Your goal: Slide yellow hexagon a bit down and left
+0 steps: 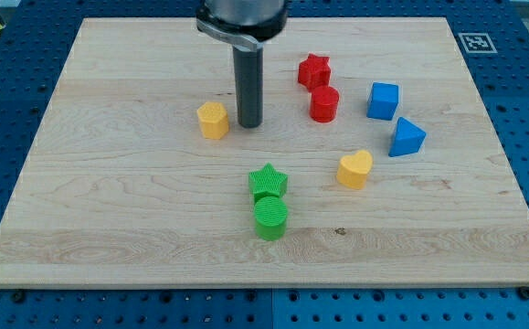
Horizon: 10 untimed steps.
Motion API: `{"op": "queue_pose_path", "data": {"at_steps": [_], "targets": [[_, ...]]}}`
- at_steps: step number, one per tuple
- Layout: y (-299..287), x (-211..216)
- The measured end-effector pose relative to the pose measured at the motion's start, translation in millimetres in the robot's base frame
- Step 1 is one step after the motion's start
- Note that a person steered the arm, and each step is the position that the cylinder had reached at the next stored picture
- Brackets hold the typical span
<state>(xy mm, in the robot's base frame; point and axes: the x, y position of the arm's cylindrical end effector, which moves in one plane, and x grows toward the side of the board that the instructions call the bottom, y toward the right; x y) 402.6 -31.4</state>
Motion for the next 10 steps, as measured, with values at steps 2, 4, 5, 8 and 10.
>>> {"op": "queue_pose_path", "data": {"at_steps": [2, 4, 5, 8, 10], "targets": [[-32.5, -13.9], [-55.3, -12.4], [-73.5, 1.3], [-76.1, 11.0], [-57.6, 25.4]]}}
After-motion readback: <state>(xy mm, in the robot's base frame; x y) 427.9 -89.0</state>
